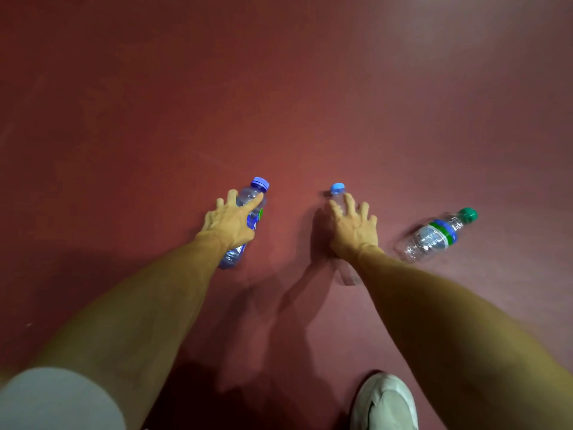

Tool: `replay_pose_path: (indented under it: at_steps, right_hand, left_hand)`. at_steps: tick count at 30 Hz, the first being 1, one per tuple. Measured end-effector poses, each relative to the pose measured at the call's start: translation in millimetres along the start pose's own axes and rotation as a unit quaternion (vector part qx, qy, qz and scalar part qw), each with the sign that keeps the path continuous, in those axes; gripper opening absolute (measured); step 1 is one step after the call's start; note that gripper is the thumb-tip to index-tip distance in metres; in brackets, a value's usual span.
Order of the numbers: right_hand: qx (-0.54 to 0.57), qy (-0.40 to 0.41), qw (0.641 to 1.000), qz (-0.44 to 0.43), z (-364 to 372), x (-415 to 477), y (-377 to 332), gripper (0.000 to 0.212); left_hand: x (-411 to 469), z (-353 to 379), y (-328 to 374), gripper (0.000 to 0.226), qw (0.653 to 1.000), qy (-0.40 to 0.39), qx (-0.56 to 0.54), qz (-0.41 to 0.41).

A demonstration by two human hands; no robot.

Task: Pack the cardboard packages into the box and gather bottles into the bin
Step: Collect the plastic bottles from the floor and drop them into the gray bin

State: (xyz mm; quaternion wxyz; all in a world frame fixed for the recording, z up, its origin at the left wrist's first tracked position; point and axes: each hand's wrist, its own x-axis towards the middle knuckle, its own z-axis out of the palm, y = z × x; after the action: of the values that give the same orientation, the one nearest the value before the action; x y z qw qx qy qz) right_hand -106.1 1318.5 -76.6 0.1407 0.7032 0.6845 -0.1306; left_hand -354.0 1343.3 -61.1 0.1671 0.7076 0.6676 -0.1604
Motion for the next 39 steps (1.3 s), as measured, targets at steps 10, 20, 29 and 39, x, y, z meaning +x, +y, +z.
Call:
replay_pose_path:
  at_steps: [10, 20, 29, 39]
  right_hand:
    - [0.118, -0.079, 0.990, -0.012, 0, -4, 2, 0.090]
    - [0.093, -0.061, 0.993, -0.031, -4, -10, 6, 0.068]
    - [0.082, -0.077, 0.992, -0.063, -6, -14, 2, 0.081]
    - [0.081, -0.107, 0.987, -0.091, -9, -18, -3, 0.104]
  left_hand:
    - [-3, -2, -1, 0.093, 1.000, -0.024, -0.018, 0.000]
    - [-9, 3, 9, 0.093, 0.998, -0.025, -0.053, -0.014]
    - [-19, 18, 7, 0.090, 0.998, -0.014, -0.063, 0.000]
    - [-23, 20, 4, 0.098, 0.996, -0.022, -0.086, 0.007]
